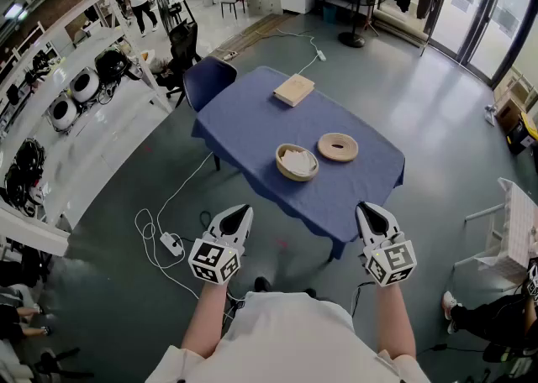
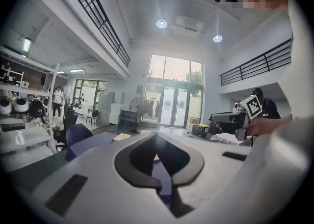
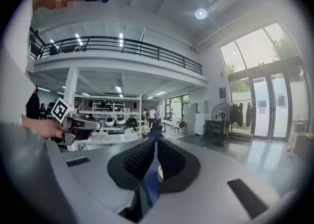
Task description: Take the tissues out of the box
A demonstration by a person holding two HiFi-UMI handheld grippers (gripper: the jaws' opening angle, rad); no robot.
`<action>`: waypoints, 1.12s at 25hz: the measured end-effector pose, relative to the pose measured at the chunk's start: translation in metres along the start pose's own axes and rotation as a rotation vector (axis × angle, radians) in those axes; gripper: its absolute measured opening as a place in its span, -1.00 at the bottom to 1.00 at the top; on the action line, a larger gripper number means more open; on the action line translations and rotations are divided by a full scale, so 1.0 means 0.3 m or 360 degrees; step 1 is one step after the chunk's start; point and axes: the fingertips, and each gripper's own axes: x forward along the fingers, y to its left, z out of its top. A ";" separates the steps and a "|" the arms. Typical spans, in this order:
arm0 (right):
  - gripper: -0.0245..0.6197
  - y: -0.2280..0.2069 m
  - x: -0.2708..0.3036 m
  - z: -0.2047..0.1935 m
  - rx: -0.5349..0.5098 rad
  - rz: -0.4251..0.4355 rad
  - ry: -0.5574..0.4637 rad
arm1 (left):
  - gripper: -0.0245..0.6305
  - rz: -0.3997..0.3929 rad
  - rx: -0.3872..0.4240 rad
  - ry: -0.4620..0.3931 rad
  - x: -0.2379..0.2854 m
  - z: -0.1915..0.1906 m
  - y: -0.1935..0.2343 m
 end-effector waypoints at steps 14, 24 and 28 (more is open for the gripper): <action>-0.79 0.024 0.031 -0.020 0.0001 0.0001 -0.0003 | -0.90 -0.0011 -0.0001 0.0009 0.006 -0.030 0.024; -0.79 0.037 0.049 -0.017 0.0028 -0.0009 -0.0003 | -0.90 -0.0026 0.0003 0.0018 0.010 -0.039 0.031; -0.79 0.044 0.053 -0.011 0.0031 -0.0019 -0.0003 | -0.82 -0.0046 0.0010 0.0018 0.009 -0.037 0.033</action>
